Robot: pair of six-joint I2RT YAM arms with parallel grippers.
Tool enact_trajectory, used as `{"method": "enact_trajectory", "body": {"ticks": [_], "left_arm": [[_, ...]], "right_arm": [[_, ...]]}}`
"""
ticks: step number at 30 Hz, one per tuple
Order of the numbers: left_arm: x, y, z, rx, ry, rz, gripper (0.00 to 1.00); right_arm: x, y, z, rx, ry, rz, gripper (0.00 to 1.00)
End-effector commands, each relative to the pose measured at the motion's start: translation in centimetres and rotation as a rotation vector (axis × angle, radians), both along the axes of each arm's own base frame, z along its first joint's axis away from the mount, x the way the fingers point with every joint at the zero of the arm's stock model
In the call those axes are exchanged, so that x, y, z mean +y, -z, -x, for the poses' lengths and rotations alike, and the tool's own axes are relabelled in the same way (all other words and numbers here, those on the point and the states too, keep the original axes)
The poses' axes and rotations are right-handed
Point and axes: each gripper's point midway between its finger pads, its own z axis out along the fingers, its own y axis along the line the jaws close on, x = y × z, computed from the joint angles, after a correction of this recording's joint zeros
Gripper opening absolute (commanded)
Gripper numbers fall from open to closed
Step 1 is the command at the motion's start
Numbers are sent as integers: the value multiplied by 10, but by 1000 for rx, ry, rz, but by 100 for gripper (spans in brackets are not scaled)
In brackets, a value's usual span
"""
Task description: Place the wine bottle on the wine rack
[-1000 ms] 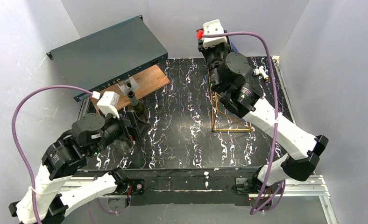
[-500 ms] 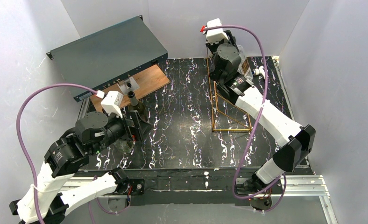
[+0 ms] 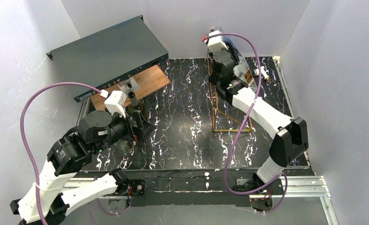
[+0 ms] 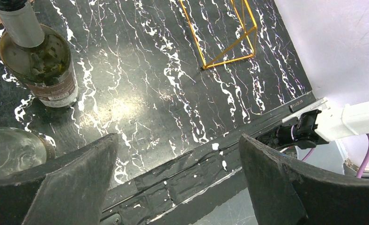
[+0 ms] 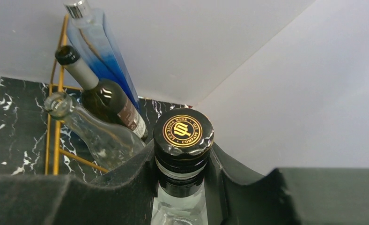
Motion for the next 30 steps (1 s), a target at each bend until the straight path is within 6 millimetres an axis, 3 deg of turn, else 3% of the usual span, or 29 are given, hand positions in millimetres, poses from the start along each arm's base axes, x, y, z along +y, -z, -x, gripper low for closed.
{"method": "enact_trajectory", "body": {"ticks": [1,13,21,30], "left_arm": [[-2,-5,-3,-19,4,3,99],[-1,-3,-1,-13,9,3,99],[-1,-2,0,-7,10,5,99],[-2,-1,0,-1,11,5,99]], "right_arm": [[-20,-33,1,-136,25,-96,1],[-45,15,-35,-78,-31,-163,1],[-57,30,-50,-61,-47,-164,1],[-56,46,-58,-40,-113,-171,1]]}}
